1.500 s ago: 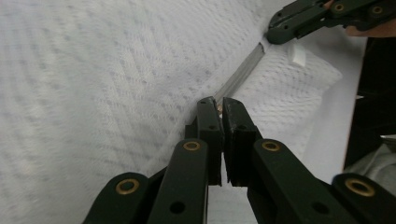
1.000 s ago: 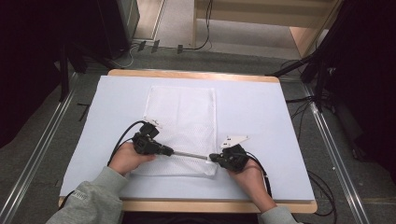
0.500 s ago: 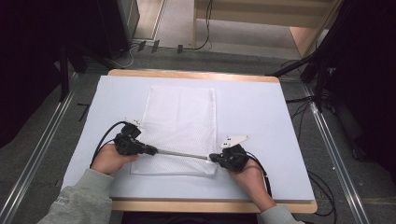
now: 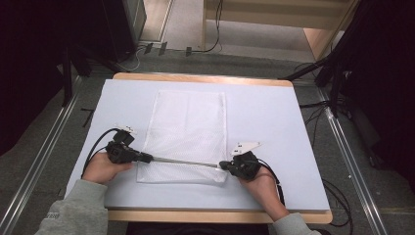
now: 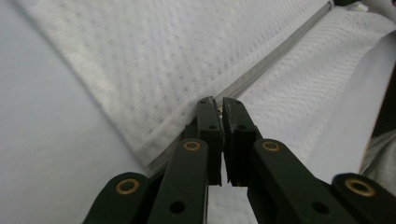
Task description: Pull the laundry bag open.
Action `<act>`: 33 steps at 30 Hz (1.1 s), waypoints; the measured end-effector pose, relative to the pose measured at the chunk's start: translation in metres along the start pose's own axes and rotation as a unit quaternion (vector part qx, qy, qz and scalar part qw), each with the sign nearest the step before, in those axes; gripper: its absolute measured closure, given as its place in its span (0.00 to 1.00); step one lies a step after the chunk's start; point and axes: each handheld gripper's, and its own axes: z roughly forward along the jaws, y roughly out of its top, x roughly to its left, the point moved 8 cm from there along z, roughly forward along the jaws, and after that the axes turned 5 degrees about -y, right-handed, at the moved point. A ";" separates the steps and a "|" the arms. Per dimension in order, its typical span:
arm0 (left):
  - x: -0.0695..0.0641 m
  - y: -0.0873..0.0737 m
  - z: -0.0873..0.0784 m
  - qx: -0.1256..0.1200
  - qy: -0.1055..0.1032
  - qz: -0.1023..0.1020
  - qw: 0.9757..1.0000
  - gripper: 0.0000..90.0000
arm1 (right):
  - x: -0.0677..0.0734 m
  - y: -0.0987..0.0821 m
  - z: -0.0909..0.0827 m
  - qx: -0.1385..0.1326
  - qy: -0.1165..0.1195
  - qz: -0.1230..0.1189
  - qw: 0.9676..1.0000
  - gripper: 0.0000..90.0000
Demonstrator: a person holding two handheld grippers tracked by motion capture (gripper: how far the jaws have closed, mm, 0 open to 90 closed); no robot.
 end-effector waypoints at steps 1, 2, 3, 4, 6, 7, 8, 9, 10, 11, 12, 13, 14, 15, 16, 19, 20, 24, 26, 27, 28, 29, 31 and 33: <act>0.001 -0.001 -0.002 -0.003 0.000 -0.005 1.000 0.98 | 0.000 0.000 0.000 0.000 0.000 0.000 1.000 1.00; 0.003 -0.002 -0.005 -0.008 0.000 -0.009 1.000 0.98 | 0.000 0.000 0.000 0.000 0.001 0.000 1.000 1.00; 0.004 -0.003 -0.007 -0.010 0.004 -0.007 1.000 0.98 | 0.000 0.000 0.000 0.001 0.001 0.000 1.000 1.00; 0.005 -0.004 -0.009 -0.011 -0.002 -0.013 1.000 0.98 | 0.000 0.000 0.000 0.001 0.001 -0.001 1.000 1.00; 0.006 -0.006 -0.011 -0.013 -0.003 -0.011 1.000 0.98 | 0.000 0.000 0.000 0.001 0.002 -0.001 1.000 1.00; 0.006 -0.007 -0.011 -0.013 -0.001 -0.009 1.000 0.98 | 0.000 0.000 0.000 0.001 0.002 -0.001 1.000 1.00; 0.005 -0.007 -0.011 -0.014 0.000 -0.008 1.000 0.98 | 0.000 0.000 0.000 0.001 0.002 -0.002 1.000 1.00; 0.005 -0.007 -0.012 -0.012 0.001 -0.009 1.000 0.98 | 0.000 0.000 0.000 0.001 0.002 -0.001 1.000 1.00; 0.005 -0.006 -0.012 -0.016 0.007 -0.007 1.000 0.98 | 0.000 0.000 0.000 0.001 0.003 -0.001 1.000 1.00; 0.005 -0.006 -0.012 -0.014 0.009 -0.009 1.000 0.98 | -0.001 0.000 0.000 0.001 0.004 -0.001 1.000 1.00; 0.006 -0.006 -0.013 -0.015 0.016 -0.009 1.000 0.98 | -0.001 0.000 0.000 0.001 0.005 -0.001 1.000 1.00; 0.006 -0.006 -0.013 -0.017 0.012 -0.017 1.000 0.98 | -0.001 0.001 0.000 0.001 0.004 -0.002 1.000 1.00; 0.007 -0.006 -0.013 -0.015 0.012 -0.022 1.000 0.98 | -0.001 0.001 0.000 0.001 0.003 -0.003 1.000 1.00; 0.008 -0.006 -0.014 -0.018 0.017 -0.024 0.999 0.98 | -0.001 0.000 0.000 0.002 0.003 -0.002 1.000 1.00; 0.008 -0.007 -0.014 -0.016 0.008 -0.030 0.999 0.98 | -0.001 0.001 0.000 0.001 0.004 0.000 1.000 1.00; 0.008 -0.008 -0.015 -0.014 0.012 -0.027 0.999 0.98 | -0.001 0.001 0.001 0.002 0.004 0.001 1.000 1.00; 0.009 -0.008 -0.016 -0.017 0.015 -0.028 0.999 0.98 | -0.001 0.001 0.001 0.002 0.003 0.000 1.000 1.00; 0.009 -0.009 -0.017 -0.013 0.015 -0.028 0.999 0.98 | -0.001 0.001 0.001 0.002 0.003 0.001 1.000 1.00; 0.011 -0.009 -0.019 -0.016 0.017 -0.031 0.999 0.98 | -0.001 0.001 0.000 0.003 0.003 0.001 1.000 1.00; 0.012 -0.009 -0.019 -0.017 0.021 -0.030 0.999 0.98 | -0.001 0.000 0.000 0.003 0.003 0.000 1.000 1.00; 0.013 -0.010 -0.020 -0.016 0.026 -0.031 0.999 0.98 | -0.001 0.000 0.000 0.003 0.003 0.001 1.000 1.00; 0.012 -0.011 -0.019 -0.013 0.021 -0.033 0.999 0.98 | -0.002 0.000 0.000 0.004 0.001 -0.002 1.000 1.00; 0.013 -0.012 -0.019 -0.016 0.010 -0.034 0.999 0.98 | -0.002 0.000 0.000 0.006 0.000 -0.003 1.000 1.00; 0.011 -0.011 -0.020 -0.023 0.007 -0.019 1.000 0.97 | -0.002 0.001 0.000 0.007 0.002 -0.003 1.000 1.00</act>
